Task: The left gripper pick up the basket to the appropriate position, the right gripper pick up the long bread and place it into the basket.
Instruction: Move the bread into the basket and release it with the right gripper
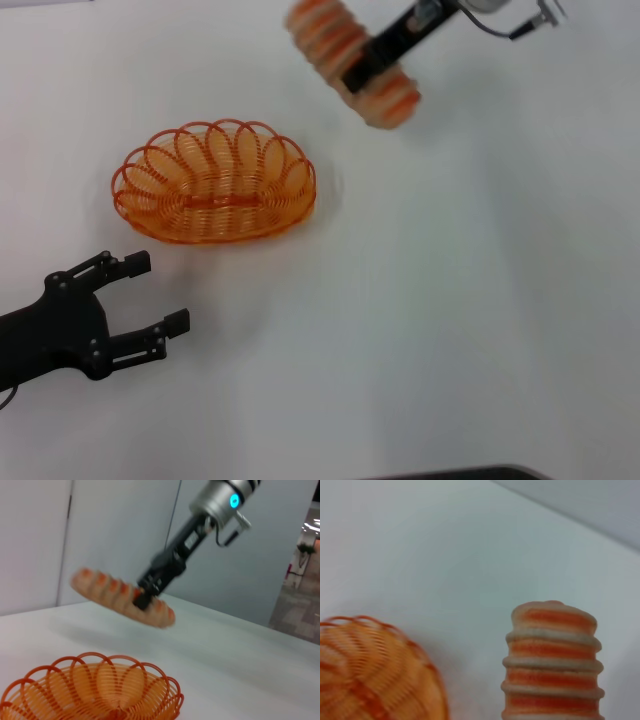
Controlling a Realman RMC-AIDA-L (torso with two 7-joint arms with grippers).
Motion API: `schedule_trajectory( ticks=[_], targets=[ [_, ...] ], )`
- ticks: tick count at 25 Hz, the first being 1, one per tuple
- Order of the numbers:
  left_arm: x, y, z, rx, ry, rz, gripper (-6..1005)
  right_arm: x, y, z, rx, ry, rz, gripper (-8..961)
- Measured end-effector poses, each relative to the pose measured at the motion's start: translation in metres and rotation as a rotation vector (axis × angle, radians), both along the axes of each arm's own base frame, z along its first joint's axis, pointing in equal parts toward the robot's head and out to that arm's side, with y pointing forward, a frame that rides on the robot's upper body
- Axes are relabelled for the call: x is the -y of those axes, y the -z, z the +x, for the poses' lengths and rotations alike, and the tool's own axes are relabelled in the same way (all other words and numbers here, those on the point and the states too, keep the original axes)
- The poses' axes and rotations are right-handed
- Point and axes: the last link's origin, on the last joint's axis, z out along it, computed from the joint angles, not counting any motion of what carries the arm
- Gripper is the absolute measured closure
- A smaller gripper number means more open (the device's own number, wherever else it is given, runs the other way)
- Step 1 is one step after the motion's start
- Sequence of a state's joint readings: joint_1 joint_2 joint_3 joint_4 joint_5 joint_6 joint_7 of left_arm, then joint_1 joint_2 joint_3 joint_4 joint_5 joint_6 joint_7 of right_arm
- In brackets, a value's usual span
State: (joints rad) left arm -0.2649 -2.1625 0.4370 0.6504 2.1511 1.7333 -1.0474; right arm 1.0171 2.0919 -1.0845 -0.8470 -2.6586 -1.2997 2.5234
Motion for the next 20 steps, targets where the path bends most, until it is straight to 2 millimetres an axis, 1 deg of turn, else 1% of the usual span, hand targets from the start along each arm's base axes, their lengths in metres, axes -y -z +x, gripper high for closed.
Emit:
schedule_trajectory(
  ticks=[3, 8, 14, 17, 20],
  targets=[
    [-0.001, 0.001, 0.001, -0.01, 0.009, -0.011, 106, 0.005, 0.003, -0.016, 0.001, -0.17, -0.094, 433],
    [-0.001, 0.001, 0.001, -0.012, 0.013, -0.016, 106, 0.025, 0.018, -0.041, 0.015, -0.451, -0.289, 455],
    [-0.001, 0.001, 0.001, -0.006, 0.013, -0.017, 107, 0.042, 0.037, -0.052, 0.064, -0.667, -0.418, 487],
    [-0.002, 0.0, 0.002, -0.002, 0.012, -0.014, 107, 0.047, 0.045, -0.053, 0.111, -0.745, -0.459, 512],
    [-0.002, 0.0, 0.002, 0.0, 0.013, -0.014, 107, 0.047, 0.051, -0.054, 0.139, -0.798, -0.462, 537]
  ],
)
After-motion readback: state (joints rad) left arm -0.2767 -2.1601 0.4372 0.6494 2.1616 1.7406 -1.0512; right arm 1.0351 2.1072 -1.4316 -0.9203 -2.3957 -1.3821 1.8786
